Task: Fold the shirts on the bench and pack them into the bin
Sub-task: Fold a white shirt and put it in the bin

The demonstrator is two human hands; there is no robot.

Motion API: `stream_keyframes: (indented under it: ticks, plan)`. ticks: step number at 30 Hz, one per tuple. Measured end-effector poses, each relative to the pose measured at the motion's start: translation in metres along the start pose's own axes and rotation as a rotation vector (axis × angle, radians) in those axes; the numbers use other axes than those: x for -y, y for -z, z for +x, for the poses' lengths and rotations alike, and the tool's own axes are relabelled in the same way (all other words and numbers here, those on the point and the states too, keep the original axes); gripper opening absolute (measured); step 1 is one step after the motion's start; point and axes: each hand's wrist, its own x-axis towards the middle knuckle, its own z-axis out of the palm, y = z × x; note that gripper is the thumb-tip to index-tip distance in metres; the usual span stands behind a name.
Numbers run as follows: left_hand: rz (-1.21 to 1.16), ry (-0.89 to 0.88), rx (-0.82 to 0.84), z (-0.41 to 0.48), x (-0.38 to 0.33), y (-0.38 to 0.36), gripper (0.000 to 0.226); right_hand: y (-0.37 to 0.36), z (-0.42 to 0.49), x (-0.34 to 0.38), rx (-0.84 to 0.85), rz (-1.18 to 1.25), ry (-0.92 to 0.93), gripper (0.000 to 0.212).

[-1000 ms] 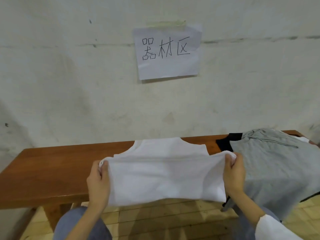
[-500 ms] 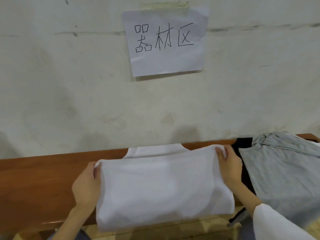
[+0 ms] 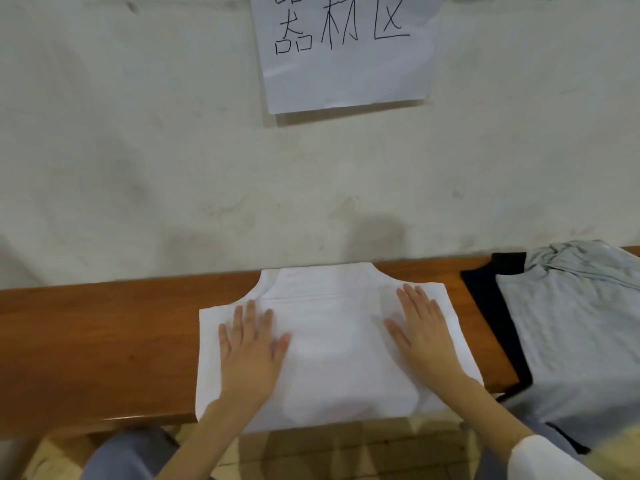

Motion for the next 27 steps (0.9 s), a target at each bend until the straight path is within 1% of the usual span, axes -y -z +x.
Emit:
stream_keyframes:
  ticks: [1,2,3,5,7,8,9,10,11,12,13,14,15,16,18,19,21,22,23,25,27]
  plan:
    - [0.002,-0.016,0.034,-0.004,-0.007,-0.002,0.096,-0.006,-0.006,0.001,0.118,-0.028,0.006,0.092]
    - [0.004,-0.011,0.059,-0.009,-0.010,-0.005,0.101,-0.010,-0.010,-0.001,0.183,-0.076,0.006,0.099]
    - [0.018,-0.007,0.069,-0.013,-0.011,-0.006,0.102,-0.013,-0.013,-0.003,0.206,-0.118,0.007,0.100]
    - [0.034,0.001,0.084,-0.015,-0.008,-0.006,0.099,-0.010,-0.014,-0.005,0.218,-0.152,0.010,0.100]
    - [0.021,0.006,0.110,-0.014,-0.007,-0.006,0.095,-0.006,-0.011,-0.004,0.281,-0.131,-0.013,0.109]
    - [0.001,-0.009,0.111,-0.016,-0.006,-0.002,0.091,-0.002,-0.013,0.000,0.285,-0.113,-0.015,0.112]
    - [-0.012,-0.047,0.113,-0.020,-0.005,0.001,0.086,0.003,-0.017,0.004,0.281,-0.089,-0.015,0.111]
    - [-0.016,-0.096,0.114,-0.024,-0.005,0.003,0.079,0.008,-0.023,0.009,0.259,-0.055,-0.013,0.102]
    - [-0.015,-0.161,0.091,-0.030,-0.005,0.006,0.067,0.010,-0.031,0.012,0.191,-0.026,0.007,0.083]
    - [-0.021,-0.233,0.043,-0.039,-0.005,0.009,0.055,0.010,-0.042,0.012,0.082,-0.012,0.052,0.060]
    - [-0.044,-0.300,-0.017,-0.048,-0.005,0.010,0.048,0.009,-0.055,0.013,-0.026,0.001,0.112,0.044]
    - [-0.066,-0.345,-0.070,-0.056,-0.005,0.010,0.044,0.006,-0.066,0.013,-0.113,0.013,0.164,0.037]
    - [-0.093,-0.367,-0.117,-0.065,-0.004,0.010,0.044,0.003,-0.078,0.011,-0.161,0.017,0.190,0.037]
    - [-0.109,-0.372,-0.169,-0.073,-0.001,0.007,0.046,-0.001,-0.088,0.005,-0.173,0.014,0.198,0.041]
    - [-0.094,-0.376,-0.253,-0.086,0.007,0.000,0.036,-0.004,-0.101,-0.010,-0.119,-0.041,0.191,0.061]
    - [-0.061,-0.351,-0.230,-0.091,0.011,-0.001,0.046,-0.004,-0.105,-0.018,-0.068,-0.097,0.184,0.074]
    - [0.011,-0.303,-0.075,-0.098,0.018,-0.007,0.090,-0.006,-0.107,-0.032,0.010,-0.261,0.188,0.099]
    - [0.039,-0.268,-0.014,-0.099,0.018,-0.007,0.103,-0.008,-0.108,-0.034,0.028,-0.311,0.186,0.106]
    - [0.069,-0.247,-0.009,-0.101,0.019,-0.006,0.108,-0.010,-0.109,-0.035,0.026,-0.333,0.181,0.108]
    - [0.110,-0.249,-0.057,-0.099,0.017,-0.006,0.109,-0.015,-0.109,-0.035,-0.030,-0.335,0.187,0.107]
    - [0.122,-0.255,-0.107,-0.098,0.015,-0.003,0.110,-0.012,-0.109,-0.036,-0.084,-0.278,0.210,0.093]
